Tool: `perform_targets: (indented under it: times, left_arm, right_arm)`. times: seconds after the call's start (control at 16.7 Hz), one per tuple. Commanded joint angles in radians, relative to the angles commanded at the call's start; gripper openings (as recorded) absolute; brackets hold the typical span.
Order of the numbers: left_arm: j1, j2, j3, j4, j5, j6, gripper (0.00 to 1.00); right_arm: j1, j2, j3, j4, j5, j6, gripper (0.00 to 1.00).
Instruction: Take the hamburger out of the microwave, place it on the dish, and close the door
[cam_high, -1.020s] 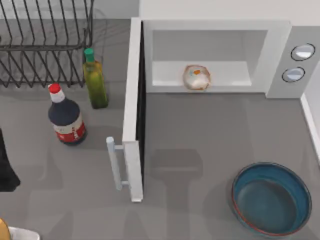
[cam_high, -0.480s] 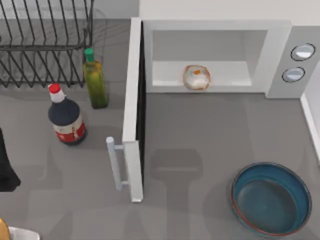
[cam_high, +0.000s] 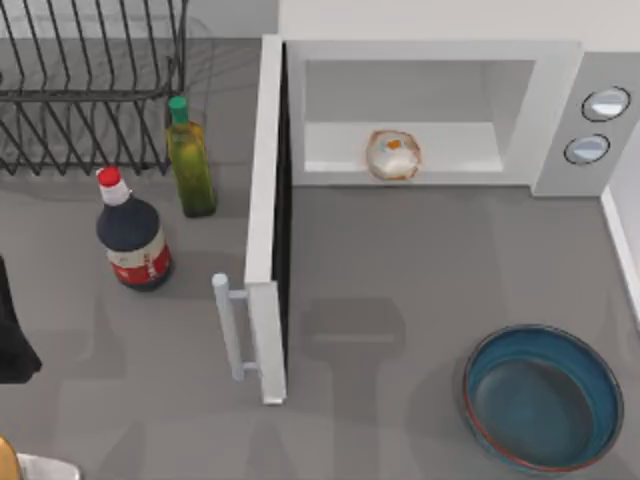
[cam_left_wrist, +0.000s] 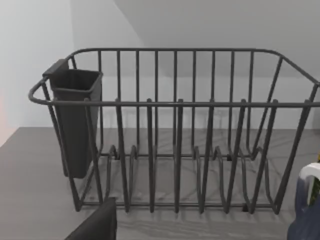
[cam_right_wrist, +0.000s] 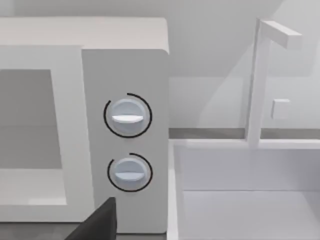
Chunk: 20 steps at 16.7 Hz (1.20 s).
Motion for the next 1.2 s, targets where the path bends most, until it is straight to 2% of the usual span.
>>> perform_targets:
  times: [0.42, 0.6, 0.84, 1.2]
  left_arm:
    - [0.0, 0.0, 0.0, 0.0, 0.0, 0.0, 1.0]
    - [0.0, 0.0, 0.0, 0.0, 0.0, 0.0, 1.0]
    - [0.0, 0.0, 0.0, 0.0, 0.0, 0.0, 1.0]
    - [0.0, 0.0, 0.0, 0.0, 0.0, 0.0, 1.0]
  right_arm:
    - [0.003, 0.01, 0.006, 0.004, 0.003, 0.001, 1.0]
    - [0.031, 0.102, 0.061, 0.044, 0.031, 0.013, 1.0]
    - [0.106, 0.369, 0.204, 0.147, 0.104, 0.045, 1.0]
    - [0.265, 1.0, 0.51, 0.368, 0.26, 0.112, 1.0]
